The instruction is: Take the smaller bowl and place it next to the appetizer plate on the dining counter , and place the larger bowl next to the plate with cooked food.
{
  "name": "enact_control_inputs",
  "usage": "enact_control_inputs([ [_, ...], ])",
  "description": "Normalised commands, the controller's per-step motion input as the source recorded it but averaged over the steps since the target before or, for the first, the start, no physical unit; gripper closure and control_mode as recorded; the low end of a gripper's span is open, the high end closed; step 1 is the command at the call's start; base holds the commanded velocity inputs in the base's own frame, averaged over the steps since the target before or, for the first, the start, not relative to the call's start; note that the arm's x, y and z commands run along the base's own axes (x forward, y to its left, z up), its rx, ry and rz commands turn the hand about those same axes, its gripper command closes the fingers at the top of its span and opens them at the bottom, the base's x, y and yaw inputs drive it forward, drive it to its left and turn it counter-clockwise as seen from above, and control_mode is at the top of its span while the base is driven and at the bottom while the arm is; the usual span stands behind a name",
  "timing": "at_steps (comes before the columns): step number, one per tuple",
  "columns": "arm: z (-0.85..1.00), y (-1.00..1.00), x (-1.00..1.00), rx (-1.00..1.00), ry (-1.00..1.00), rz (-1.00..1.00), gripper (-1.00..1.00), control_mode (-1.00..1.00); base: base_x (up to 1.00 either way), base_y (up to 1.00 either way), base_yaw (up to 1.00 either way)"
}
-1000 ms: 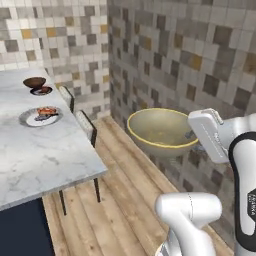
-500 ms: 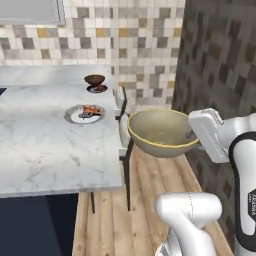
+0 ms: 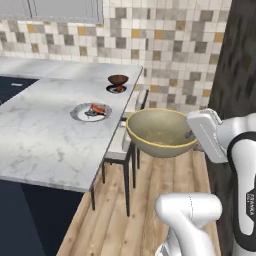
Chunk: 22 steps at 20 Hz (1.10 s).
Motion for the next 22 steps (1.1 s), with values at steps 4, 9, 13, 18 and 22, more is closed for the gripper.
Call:
enact_control_inputs([
  [4,0.0,0.0,0.0,0.0,0.0,0.0,1.0,1.0,0.51,-0.71,0.53],
  [9,0.0,0.0,0.0,0.0,0.0,0.0,1.0,1.0,0.64,-0.53,0.59],
  [13,0.0,0.0,0.0,0.0,0.0,0.0,1.0,1.0,0.57,-0.57,0.6],
  [18,0.0,0.0,0.0,0.0,0.0,0.0,1.0,1.0,0.41,-0.69,0.57],
  [22,0.0,0.0,0.0,0.0,0.0,0.0,1.0,1.0,0.31,-0.7,0.58],
])
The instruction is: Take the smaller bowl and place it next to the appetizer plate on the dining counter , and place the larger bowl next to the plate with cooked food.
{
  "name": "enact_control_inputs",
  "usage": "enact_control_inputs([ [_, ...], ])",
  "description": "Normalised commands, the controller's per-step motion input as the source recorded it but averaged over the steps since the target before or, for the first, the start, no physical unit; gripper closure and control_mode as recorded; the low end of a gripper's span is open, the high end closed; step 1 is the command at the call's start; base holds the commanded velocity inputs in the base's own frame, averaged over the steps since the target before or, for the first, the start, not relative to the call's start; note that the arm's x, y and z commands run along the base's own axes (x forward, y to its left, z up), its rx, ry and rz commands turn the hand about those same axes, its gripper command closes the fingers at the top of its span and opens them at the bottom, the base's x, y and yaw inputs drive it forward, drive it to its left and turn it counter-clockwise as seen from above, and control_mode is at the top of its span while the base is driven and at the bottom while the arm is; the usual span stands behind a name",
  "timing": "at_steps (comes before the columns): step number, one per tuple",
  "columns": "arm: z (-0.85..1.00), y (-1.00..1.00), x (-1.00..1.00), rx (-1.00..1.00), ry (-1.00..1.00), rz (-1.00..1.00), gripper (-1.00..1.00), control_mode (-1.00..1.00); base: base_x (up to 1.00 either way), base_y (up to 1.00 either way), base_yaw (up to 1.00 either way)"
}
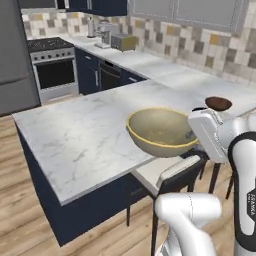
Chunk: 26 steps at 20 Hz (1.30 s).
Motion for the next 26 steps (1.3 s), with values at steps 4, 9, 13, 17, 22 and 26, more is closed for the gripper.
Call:
enact_control_inputs([
  [4,0.0,0.0,0.0,0.0,0.0,0.0,1.0,1.0,0.21,-0.77,0.56],
  [9,-0.07,-0.17,0.03,0.0,0.03,0.1,1.0,-1.0,0.13,-0.71,0.4],
  [13,-0.26,-0.16,0.41,-0.01,0.14,0.13,1.0,-1.0,0.0,0.0,0.0],
  [17,-0.23,0.86,0.48,-0.16,0.07,-0.35,1.0,-1.0,0.0,0.0,0.0],
  [22,-0.24,1.0,0.46,-0.19,0.01,-0.49,1.0,-1.0,0.0,0.0,0.0],
  [26,-0.35,0.88,0.72,-0.14,0.04,-0.5,1.0,-1.0,0.0,0.0,0.0],
])
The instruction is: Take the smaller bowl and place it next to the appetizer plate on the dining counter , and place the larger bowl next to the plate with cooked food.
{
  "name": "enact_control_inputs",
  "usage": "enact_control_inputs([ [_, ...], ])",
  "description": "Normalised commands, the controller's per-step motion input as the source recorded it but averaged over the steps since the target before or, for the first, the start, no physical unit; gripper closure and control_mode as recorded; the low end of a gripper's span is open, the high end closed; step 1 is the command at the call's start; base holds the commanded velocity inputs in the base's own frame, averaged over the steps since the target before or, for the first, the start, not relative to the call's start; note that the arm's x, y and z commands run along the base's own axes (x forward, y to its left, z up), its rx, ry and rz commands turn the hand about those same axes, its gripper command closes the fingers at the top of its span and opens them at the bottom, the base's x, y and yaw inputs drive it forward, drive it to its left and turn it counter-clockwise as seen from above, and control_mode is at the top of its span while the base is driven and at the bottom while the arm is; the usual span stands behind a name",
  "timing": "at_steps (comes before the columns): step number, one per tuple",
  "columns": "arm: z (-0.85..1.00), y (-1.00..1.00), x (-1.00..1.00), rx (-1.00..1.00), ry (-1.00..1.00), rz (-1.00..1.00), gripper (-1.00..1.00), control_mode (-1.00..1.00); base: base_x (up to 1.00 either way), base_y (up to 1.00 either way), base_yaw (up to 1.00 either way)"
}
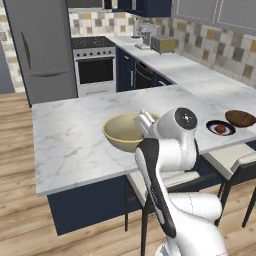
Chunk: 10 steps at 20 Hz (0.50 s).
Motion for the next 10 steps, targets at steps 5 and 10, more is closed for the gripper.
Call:
enact_control_inputs([
  [5,-0.42,0.57,0.87,-0.03,0.15,-0.4,1.0,-1.0,0.0,0.0,0.0],
  [10,-0.34,0.5,0.53,0.01,0.05,-0.32,1.0,-1.0,0.0,0.0,0.0],
])
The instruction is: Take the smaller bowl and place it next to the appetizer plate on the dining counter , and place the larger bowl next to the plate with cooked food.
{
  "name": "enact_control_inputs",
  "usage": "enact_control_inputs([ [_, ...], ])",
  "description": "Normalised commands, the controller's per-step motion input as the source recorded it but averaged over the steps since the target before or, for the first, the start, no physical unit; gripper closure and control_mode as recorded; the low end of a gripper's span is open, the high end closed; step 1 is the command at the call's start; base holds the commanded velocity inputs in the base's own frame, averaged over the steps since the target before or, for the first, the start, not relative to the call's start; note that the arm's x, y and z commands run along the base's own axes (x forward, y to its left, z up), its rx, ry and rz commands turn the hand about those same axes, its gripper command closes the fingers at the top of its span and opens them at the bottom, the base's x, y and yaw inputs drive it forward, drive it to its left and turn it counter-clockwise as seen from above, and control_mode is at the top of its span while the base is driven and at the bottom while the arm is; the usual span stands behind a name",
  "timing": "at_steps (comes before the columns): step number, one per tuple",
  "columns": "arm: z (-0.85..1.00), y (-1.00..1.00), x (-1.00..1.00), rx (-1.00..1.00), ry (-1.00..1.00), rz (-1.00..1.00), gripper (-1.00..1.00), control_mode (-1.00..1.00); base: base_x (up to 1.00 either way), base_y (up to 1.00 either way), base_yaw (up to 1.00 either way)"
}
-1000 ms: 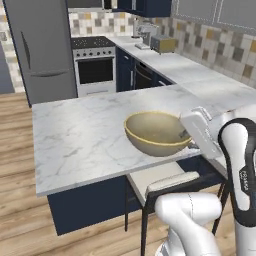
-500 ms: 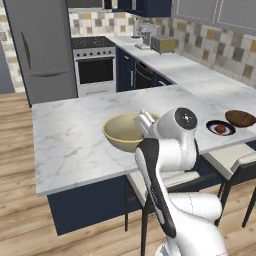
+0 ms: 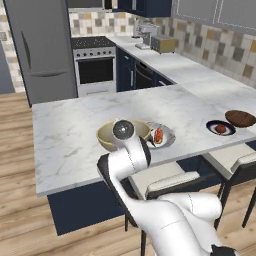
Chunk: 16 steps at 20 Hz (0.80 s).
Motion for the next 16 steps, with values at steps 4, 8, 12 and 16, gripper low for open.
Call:
enact_control_inputs([
  [4,-0.24,0.34,0.47,0.05,0.02,-0.21,1.0,-1.0,0.0,0.0,0.0],
  [8,-0.31,0.07,0.71,0.03,0.0,-0.14,1.0,-1.0,0.0,0.0,0.0],
  [12,-0.27,0.0,0.63,0.02,0.0,-0.07,1.0,-1.0,0.0,0.0,0.0],
  [16,-0.32,0.1,0.43,0.01,0.0,-0.04,1.0,-1.0,0.0,0.0,0.0],
])
